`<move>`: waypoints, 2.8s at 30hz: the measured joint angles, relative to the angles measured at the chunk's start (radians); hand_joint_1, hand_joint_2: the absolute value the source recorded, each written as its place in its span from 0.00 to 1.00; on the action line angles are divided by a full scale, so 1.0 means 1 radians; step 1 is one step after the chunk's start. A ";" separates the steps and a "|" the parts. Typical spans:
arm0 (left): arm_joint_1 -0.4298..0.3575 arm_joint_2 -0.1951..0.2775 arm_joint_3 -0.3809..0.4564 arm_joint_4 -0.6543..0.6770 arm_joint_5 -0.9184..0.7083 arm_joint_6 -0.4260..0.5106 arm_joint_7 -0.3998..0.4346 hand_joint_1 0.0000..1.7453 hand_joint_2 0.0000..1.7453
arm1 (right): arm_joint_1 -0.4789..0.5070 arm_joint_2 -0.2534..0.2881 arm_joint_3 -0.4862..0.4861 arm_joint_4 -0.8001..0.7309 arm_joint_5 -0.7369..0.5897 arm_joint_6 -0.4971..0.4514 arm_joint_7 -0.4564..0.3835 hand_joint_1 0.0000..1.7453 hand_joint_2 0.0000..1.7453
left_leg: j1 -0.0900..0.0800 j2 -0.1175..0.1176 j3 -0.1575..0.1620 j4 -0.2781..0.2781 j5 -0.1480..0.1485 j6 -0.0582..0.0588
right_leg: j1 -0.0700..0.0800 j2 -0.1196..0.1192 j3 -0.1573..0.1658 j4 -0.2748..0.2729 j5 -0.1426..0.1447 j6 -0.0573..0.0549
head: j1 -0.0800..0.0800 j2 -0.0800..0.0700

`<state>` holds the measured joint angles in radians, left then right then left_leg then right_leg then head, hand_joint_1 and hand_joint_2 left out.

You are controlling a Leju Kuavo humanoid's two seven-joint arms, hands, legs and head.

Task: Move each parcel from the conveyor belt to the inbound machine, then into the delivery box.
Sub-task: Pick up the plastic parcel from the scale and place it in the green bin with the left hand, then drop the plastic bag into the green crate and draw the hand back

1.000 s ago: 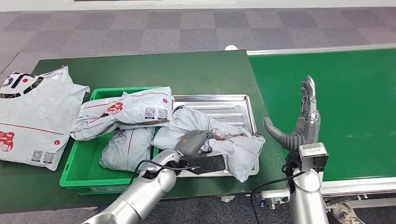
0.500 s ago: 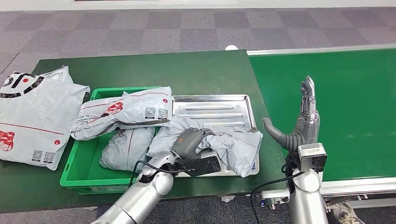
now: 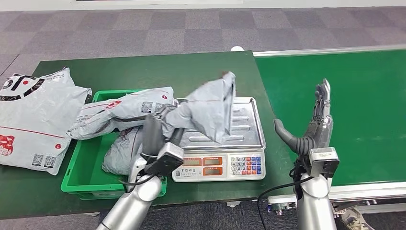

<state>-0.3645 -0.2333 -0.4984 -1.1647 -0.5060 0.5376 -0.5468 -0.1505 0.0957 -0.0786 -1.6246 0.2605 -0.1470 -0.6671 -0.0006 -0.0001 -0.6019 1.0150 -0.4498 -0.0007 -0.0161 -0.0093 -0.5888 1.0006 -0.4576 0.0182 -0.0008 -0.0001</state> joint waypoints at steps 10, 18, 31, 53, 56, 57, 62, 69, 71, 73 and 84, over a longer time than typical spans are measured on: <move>0.107 0.056 0.137 -0.326 -0.054 0.160 -0.060 1.00 1.00 | 0.005 -0.009 0.000 0.001 -0.009 -0.028 0.000 0.00 1.00 | 0.000 0.000 0.000 0.000 0.000 0.000 | 0.000 0.000 0.000 0.000 0.000 0.000 | 0.000 0.000; 0.151 0.059 0.217 -0.420 -0.059 0.161 -0.115 1.00 1.00 | 0.011 -0.013 -0.001 0.001 -0.009 -0.035 0.000 0.00 1.00 | 0.000 0.000 0.001 0.000 0.000 0.000 | 0.000 0.000 0.000 0.000 0.000 0.000 | 0.000 0.000; 0.224 -0.048 0.521 -0.687 -0.514 0.162 -0.152 1.00 1.00 | 0.043 -0.021 -0.010 -0.012 0.002 -0.045 -0.005 0.00 1.00 | 0.000 0.000 0.001 0.000 -0.001 0.000 | 0.000 0.000 0.000 0.000 -0.001 0.000 | 0.000 0.000; 0.130 0.060 0.419 -0.166 -0.953 -0.394 0.620 1.00 1.00 | 0.017 -0.019 -0.010 -0.008 0.064 -0.006 0.016 0.00 1.00 | 0.000 0.000 0.001 0.000 0.000 0.000 | 0.000 0.001 0.001 0.000 0.000 0.000 | 0.000 0.000; 0.113 0.073 0.404 -0.109 -0.957 -0.452 0.626 1.00 1.00 | 0.005 -0.017 -0.010 0.000 0.072 -0.006 0.016 0.00 1.00 | 0.000 0.000 0.001 0.000 0.000 0.000 | 0.000 0.000 0.001 0.000 0.000 0.000 | 0.000 0.000; 0.110 0.077 0.400 -0.094 -0.958 -0.471 0.628 1.00 1.00 | 0.002 -0.015 -0.010 0.002 0.075 -0.006 0.015 0.00 1.00 | 0.000 0.000 0.001 0.000 0.000 0.000 | 0.000 0.000 0.001 0.000 0.000 0.000 | 0.000 0.000; 0.097 0.088 0.392 -0.041 -0.941 -0.530 0.636 0.98 1.00 | -0.009 -0.006 -0.010 0.017 0.084 -0.006 0.014 0.00 1.00 | 0.000 0.000 0.002 0.000 0.000 0.000 | 0.000 -0.001 0.003 0.000 -0.001 0.000 | 0.000 0.000; 0.091 0.093 0.390 0.008 -0.869 -0.678 0.614 0.88 1.00 | -0.033 0.008 -0.003 0.051 0.097 -0.007 0.014 0.00 1.00 | 0.000 -0.001 0.006 0.000 -0.001 0.000 | 0.000 -0.002 0.007 0.000 -0.001 0.000 | 0.000 0.000; 0.090 0.097 0.381 0.022 -0.866 -0.710 0.601 0.88 1.00 | -0.043 0.012 0.004 0.066 0.098 -0.007 0.014 0.00 1.00 | 0.000 -0.002 0.007 0.000 -0.001 0.000 | 0.000 -0.004 0.009 0.000 -0.002 0.001 | 0.000 0.000; 0.088 0.101 0.373 0.034 -0.866 -0.723 0.597 0.88 1.00 | -0.053 0.014 0.010 0.078 0.099 -0.007 0.015 0.00 1.00 | 0.000 -0.004 0.008 0.000 -0.001 0.001 | -0.001 -0.005 0.011 0.000 -0.002 0.001 | 0.000 0.000; 0.082 0.110 0.361 0.054 -0.831 -0.750 0.578 0.00 0.25 | -0.067 0.020 0.020 0.107 0.102 -0.011 0.017 0.00 1.00 | -0.001 -0.006 0.013 0.000 -0.002 0.001 | -0.001 -0.007 0.016 -0.001 -0.003 0.001 | 0.000 0.000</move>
<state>-0.2828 -0.1236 -0.1374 -1.1104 -1.3374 -0.2129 0.0309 -0.2173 0.1159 -0.0585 -1.5174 0.3626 -0.1576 -0.6502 -0.0015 -0.0058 -0.5891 1.0146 -0.4514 0.0008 -0.0174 -0.0158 -0.5725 1.0000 -0.4611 0.0197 -0.0004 0.0000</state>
